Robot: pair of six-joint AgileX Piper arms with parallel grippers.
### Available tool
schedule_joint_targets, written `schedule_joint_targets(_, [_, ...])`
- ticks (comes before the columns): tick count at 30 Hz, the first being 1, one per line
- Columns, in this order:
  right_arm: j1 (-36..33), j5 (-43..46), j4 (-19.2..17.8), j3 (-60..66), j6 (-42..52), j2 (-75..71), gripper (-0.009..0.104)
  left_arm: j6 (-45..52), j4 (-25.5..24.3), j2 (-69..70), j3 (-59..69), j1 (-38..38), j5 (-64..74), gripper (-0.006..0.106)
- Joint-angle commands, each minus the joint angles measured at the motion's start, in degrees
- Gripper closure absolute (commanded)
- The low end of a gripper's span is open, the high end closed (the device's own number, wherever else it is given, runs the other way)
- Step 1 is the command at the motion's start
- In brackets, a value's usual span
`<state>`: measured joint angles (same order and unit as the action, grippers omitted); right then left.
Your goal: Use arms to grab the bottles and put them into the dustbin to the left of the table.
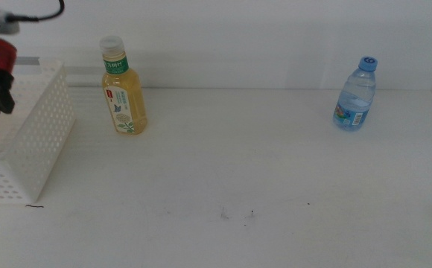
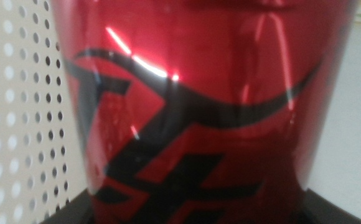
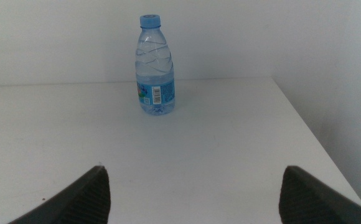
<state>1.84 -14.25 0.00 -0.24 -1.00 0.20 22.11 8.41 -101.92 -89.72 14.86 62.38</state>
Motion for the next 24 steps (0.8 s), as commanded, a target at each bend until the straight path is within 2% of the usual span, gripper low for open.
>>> schedule_joint_targets(1, [0.5, 0.6, -0.3, 0.2, 0.5, -0.2, 0.018, 0.2, -0.4, -1.8, -0.9, 0.5, -3.7, 0.102])
schedule_joint_targets(9, [0.5, 0.6, -0.3, 0.2, 0.5, -0.2, 0.018, 0.2, -1.2, -6.3, -0.9, 1.7, -9.8, 0.101])
schedule_joint_targets(14, [0.5, 0.6, -0.3, 0.2, 0.5, -0.2, 0.018, 0.2, -3.9, -8.1, -0.9, 1.8, -11.2, 0.090])
schedule_joint_targets(20, [0.5, 0.6, -0.3, 0.2, 0.5, -0.2, 0.018, 0.6, -4.8, -10.1, -0.9, 1.9, -12.1, 0.057])
schedule_joint_targets(24, [0.5, 0.6, -0.3, 0.2, 0.5, -0.2, 0.018, 0.6, -5.9, -10.7, -0.9, 1.9, -12.1, 0.029])
